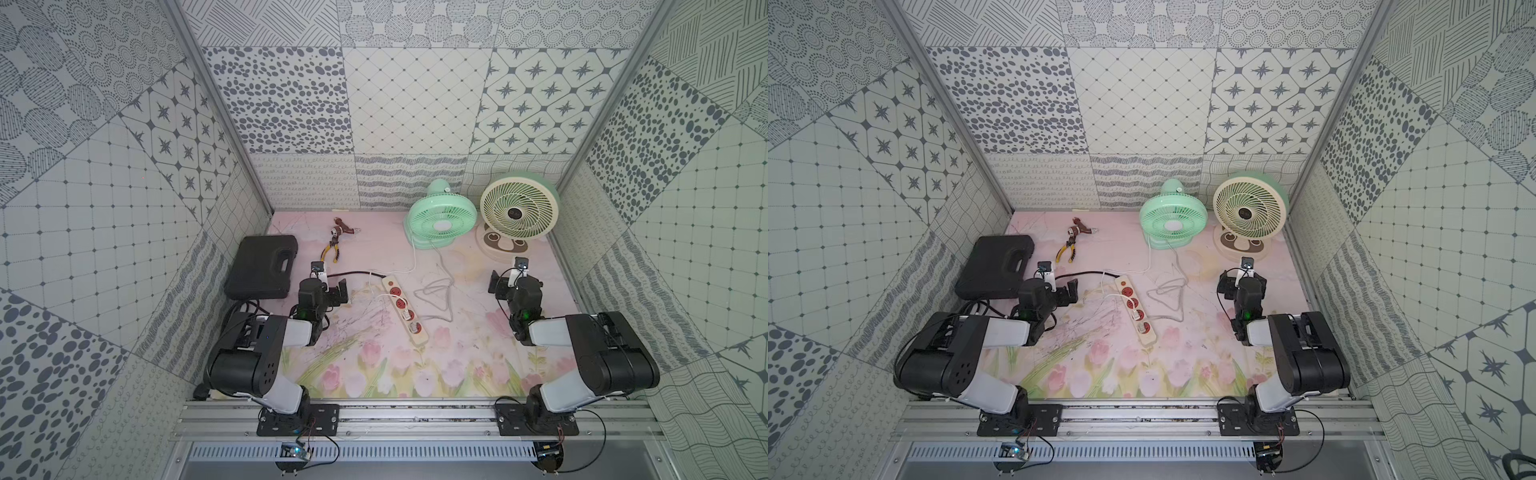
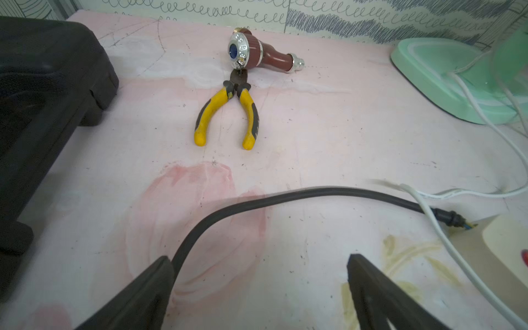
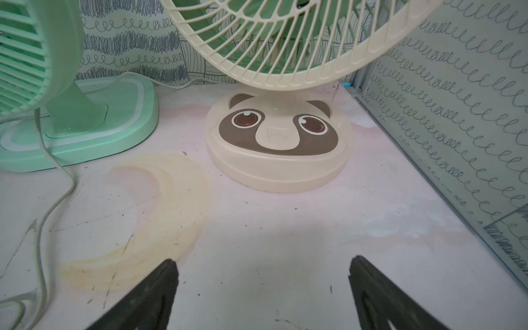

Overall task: Unplug the desk fan from the power strip
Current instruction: Remove the plug from the socket.

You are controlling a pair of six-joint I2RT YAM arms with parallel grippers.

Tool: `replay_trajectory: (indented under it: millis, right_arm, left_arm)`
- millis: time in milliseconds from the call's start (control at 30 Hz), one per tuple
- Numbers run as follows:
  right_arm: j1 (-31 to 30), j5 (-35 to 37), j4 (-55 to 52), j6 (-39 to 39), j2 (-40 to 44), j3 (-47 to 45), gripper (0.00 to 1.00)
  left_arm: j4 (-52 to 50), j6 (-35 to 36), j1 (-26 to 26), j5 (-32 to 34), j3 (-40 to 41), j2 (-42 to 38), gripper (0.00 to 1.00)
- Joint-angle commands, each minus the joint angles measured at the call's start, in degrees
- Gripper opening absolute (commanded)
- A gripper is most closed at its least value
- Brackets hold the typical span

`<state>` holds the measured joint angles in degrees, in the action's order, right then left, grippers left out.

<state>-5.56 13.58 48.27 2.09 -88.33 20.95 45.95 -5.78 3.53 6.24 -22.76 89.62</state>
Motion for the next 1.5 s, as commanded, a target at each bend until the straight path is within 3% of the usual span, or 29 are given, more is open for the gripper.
replay_trajectory:
  millis: [0,433,567,667,767,833,900,1000,1067,1133,1200,1267,1467]
  right_arm:
    - [-0.2,0.4,2.8,-0.3,-0.6,1.1,0.97]
    - [1.5,-3.4,1.0,0.5,-0.1,1.6,0.97]
    - [1.4,-5.5,-8.2,-0.8,7.4,3.5,0.97]
    - [0.6,-6.7,-14.4,-0.6,14.1,4.7,0.97]
    - [0.5,-6.6,-20.4,7.8,20.5,6.8,0.97]
    - [0.5,-10.4,-25.6,11.7,23.9,9.3,0.97]
    - [0.5,-15.3,-28.1,15.8,26.7,10.6,0.97]
    - [0.7,-18.2,-34.9,31.2,30.8,13.2,0.97]
    - [0.8,-16.4,-42.0,40.7,34.0,13.7,0.97]
    - [0.9,-20.9,-40.0,41.0,35.7,12.7,0.97]
    - [-0.4,-24.9,-38.7,38.8,36.8,12.4,0.97]
    - [-3.9,-24.0,-39.1,35.1,37.7,12.6,0.97]
    - [-21.7,-12.5,-43.2,17.2,37.2,14.6,0.97]
  left_arm:
    - [3.0,1.7,-0.5,1.0,-0.4,0.4,0.99]
    - [3.2,2.3,-0.1,1.7,-0.6,-0.1,0.99]
    - [-10.1,2.9,0.7,1.7,-4.8,-6.8,0.99]
    - [-13.5,2.2,1.3,3.4,-5.0,-11.9,0.99]
    - [-20.6,-7.2,1.4,7.6,-7.5,-18.0,0.99]
    - [-27.2,-13.5,1.3,7.5,-10.5,-21.1,0.99]
    - [-36.6,-24.5,1.0,9.5,-13.8,-23.7,0.99]
    - [-58.0,-50.5,-0.4,15.7,-18.0,-25.8,0.99]
    - [-56.7,-53.6,-3.1,5.5,-16.7,-26.1,0.98]
    - [-54.7,-54.2,-3.5,-2.2,-16.6,-25.6,0.98]
    - [-55.9,-54.3,-3.6,-6.7,-18.3,-24.2,0.98]
    - [-59.3,-53.9,-3.5,-10.3,-20.8,-22.2,0.99]
    - [-65.5,-50.6,0.3,-19.2,-29.3,-12.9,0.99]
